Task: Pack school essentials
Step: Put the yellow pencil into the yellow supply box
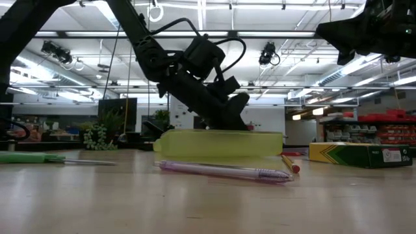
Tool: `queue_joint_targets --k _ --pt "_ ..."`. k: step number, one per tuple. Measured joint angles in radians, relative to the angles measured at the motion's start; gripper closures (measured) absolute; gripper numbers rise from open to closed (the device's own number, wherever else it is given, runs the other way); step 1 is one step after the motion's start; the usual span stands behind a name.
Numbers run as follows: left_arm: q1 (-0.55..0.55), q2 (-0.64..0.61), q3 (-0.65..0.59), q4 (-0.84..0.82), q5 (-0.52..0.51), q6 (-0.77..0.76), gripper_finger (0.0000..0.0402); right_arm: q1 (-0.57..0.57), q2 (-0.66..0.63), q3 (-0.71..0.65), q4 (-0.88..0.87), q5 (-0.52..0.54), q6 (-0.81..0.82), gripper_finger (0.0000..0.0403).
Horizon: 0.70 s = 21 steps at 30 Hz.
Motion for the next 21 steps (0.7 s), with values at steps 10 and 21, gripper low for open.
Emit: queue_joint_targets --k 10,21 --pt "0.029 0.002 -0.001 -0.004 -0.008 0.013 0.0354 0.0 0.0 0.0 0.0 0.0 0.0 0.0351" --pt "0.026 0.002 -0.001 -0.006 -0.007 0.016 0.0343 0.0 0.0 0.0 0.0 0.0 0.0 0.0351"
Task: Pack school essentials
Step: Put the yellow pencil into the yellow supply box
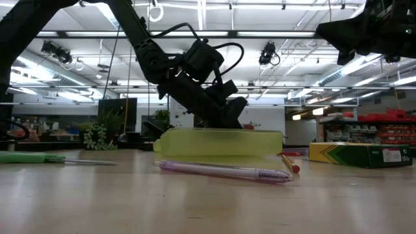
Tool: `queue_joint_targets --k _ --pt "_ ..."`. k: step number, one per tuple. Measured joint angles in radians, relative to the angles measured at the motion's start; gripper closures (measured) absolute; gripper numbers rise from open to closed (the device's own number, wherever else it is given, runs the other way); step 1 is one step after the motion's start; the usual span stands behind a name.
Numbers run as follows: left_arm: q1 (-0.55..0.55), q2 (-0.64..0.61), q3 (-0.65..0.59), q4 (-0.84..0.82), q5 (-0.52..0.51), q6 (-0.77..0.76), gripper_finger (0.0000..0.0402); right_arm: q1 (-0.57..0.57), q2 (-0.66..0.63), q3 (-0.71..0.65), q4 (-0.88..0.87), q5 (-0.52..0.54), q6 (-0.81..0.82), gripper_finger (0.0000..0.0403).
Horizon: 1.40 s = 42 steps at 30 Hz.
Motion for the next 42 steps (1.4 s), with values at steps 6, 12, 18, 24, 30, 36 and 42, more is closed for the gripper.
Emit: queue_joint_targets --k 6,12,18,24,30,36,42 --pt "0.0 0.0 0.0 0.0 -0.007 0.001 0.0312 0.0 0.0 0.0 0.0 0.0 0.0 0.0351" --pt "0.0 0.0 0.0 0.0 -0.008 0.004 0.0288 0.0 0.0 0.0 0.0 0.0 0.0 0.0351" --pt "0.0 -0.005 0.0 -0.006 0.006 0.014 0.0293 0.0 0.0 0.0 0.0 0.0 0.0 0.0351" --pt "-0.025 -0.006 0.0 -0.025 0.023 0.011 0.0298 0.0 0.0 0.0 0.0 0.0 0.0 0.0351" --pt "-0.081 -0.005 0.017 -0.046 0.003 0.004 0.0299 0.0 0.0 0.0 0.0 0.0 0.0 0.0351" --pt "-0.152 -0.006 0.099 -0.128 -0.133 0.05 0.0299 0.0 0.0 0.0 0.0 0.0 0.0 0.0351" --pt "-0.21 -0.006 0.155 -0.152 -0.202 0.022 0.0299 0.0 0.0 0.0 0.0 0.0 0.0 0.0351"
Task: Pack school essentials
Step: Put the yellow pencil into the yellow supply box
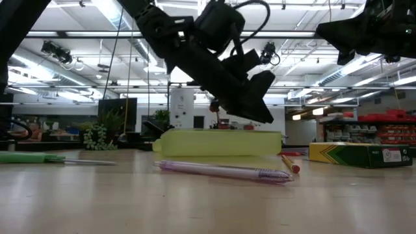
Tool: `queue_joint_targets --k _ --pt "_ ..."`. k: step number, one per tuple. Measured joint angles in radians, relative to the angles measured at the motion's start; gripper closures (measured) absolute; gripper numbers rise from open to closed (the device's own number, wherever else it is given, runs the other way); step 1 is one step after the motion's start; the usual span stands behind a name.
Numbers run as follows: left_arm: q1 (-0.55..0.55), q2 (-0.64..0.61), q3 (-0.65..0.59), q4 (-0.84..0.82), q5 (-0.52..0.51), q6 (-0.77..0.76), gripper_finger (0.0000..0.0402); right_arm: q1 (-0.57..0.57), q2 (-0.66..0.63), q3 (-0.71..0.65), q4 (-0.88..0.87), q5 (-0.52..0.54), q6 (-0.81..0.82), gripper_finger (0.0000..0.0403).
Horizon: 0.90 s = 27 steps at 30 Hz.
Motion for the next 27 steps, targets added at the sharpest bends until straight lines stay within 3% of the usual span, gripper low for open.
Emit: queue_joint_targets --k 10,21,27 --pt "-0.149 0.0 0.003 0.021 -0.341 -0.108 0.0301 0.0 0.0 0.0 0.0 0.0 0.0 0.0351" --pt "-0.257 0.048 0.005 0.128 -0.561 -0.318 0.0334 0.0 0.001 0.0 0.0 0.0 0.0 0.0351" --pt "-0.298 0.153 0.129 0.154 -0.658 -0.388 0.0335 0.0 0.008 0.002 -0.004 0.0 0.0 0.0351"
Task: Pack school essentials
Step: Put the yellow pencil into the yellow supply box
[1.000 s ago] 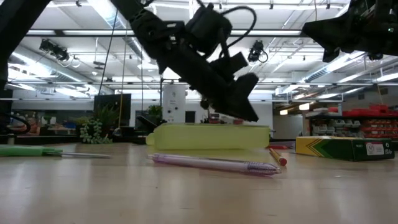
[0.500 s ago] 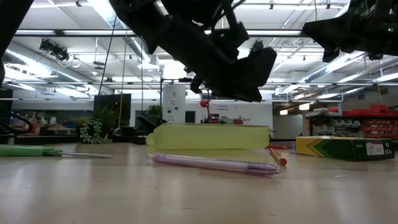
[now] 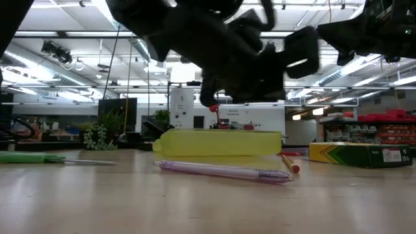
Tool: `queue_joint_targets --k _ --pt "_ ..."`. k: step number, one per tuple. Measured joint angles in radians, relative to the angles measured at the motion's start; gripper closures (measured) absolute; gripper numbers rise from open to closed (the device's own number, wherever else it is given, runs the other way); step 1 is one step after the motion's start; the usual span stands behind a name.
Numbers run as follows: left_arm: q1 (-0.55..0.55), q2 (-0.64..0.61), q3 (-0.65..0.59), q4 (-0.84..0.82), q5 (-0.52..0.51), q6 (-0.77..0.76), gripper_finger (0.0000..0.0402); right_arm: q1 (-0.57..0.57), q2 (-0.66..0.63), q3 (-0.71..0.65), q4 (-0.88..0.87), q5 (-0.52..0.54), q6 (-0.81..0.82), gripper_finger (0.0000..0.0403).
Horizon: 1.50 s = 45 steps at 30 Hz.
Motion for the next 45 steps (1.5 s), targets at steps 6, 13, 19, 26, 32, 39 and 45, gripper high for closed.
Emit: queue_joint_targets --k 6,13,19,26,32,39,45 --pt "-0.03 0.126 0.207 -0.077 -0.071 -0.016 0.0336 0.0 0.003 0.0 -0.007 0.0 0.0 0.0351" --pt "-0.067 0.239 0.441 -0.319 -0.167 -0.138 0.0336 0.0 0.003 0.0 -0.014 0.0 0.0 0.0351" --pt "-0.083 0.297 0.553 -0.453 -0.186 -0.258 0.0346 0.0 0.003 0.001 -0.015 0.0 0.0 0.0351" --pt "-0.069 0.301 0.558 -0.594 -0.013 -0.279 0.035 0.0 0.003 0.001 -0.021 0.0 0.0 0.0351" --pt "-0.06 0.301 0.558 -0.71 0.05 -0.421 0.0293 0.0 0.003 0.001 -0.021 0.0 0.0 0.0351" --pt "-0.057 0.301 0.558 -0.756 0.072 -0.48 0.0228 0.0 0.003 0.001 -0.022 0.0 0.0 0.0351" --pt "-0.049 0.301 0.558 -0.815 0.084 -0.501 0.0245 0.0 0.003 0.001 -0.022 0.0 0.0 0.0351"
